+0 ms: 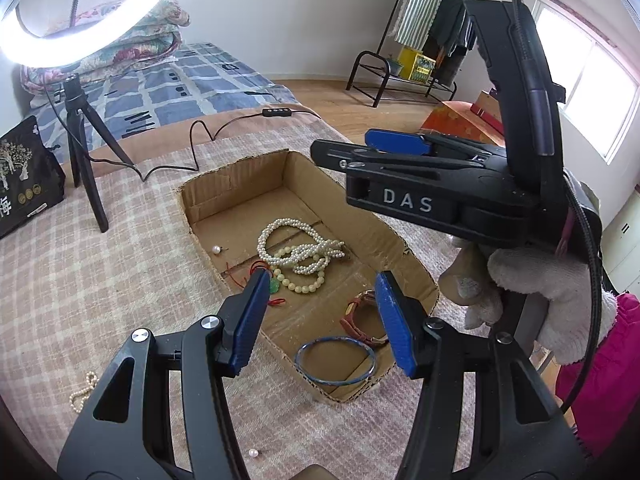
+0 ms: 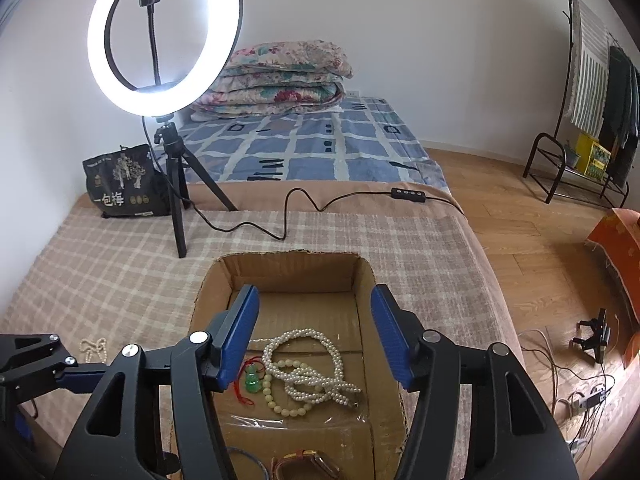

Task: Organize jewelry
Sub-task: 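Move the left tool to the cream pearl necklace while the right tool approaches the loose pearl bead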

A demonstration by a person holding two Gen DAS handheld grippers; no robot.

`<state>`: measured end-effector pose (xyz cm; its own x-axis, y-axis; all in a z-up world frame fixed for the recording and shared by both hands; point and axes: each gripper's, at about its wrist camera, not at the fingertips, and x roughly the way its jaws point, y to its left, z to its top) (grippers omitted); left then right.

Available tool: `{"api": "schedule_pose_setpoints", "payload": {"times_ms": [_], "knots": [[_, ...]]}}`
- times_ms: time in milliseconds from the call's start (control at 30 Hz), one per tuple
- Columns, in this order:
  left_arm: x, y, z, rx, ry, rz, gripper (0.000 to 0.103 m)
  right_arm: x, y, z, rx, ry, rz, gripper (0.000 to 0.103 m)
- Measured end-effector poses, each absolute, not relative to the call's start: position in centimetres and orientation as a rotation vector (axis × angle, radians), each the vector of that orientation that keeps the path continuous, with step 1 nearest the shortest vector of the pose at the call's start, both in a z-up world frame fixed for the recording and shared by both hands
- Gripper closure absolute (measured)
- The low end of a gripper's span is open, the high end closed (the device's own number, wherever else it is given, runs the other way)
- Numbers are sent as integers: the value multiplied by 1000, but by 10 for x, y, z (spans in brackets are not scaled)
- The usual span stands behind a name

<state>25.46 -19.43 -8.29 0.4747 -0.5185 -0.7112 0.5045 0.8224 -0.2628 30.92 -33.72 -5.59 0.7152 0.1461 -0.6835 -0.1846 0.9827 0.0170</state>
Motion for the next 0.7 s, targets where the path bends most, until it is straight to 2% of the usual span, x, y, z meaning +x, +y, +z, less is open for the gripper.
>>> {"api": "schedule_pose_setpoints", "payload": {"times_ms": [67, 500, 700], "knots": [[250, -189, -79, -18, 871, -620, 47, 305, -337, -52, -55, 749, 171, 39], [221, -124, -51, -37, 825, -542, 47, 260, -328, -22, -51, 700, 128, 22], [217, -75, -50, -71, 830, -466, 47, 234, -313, -14, -53, 694, 156, 21]]}}
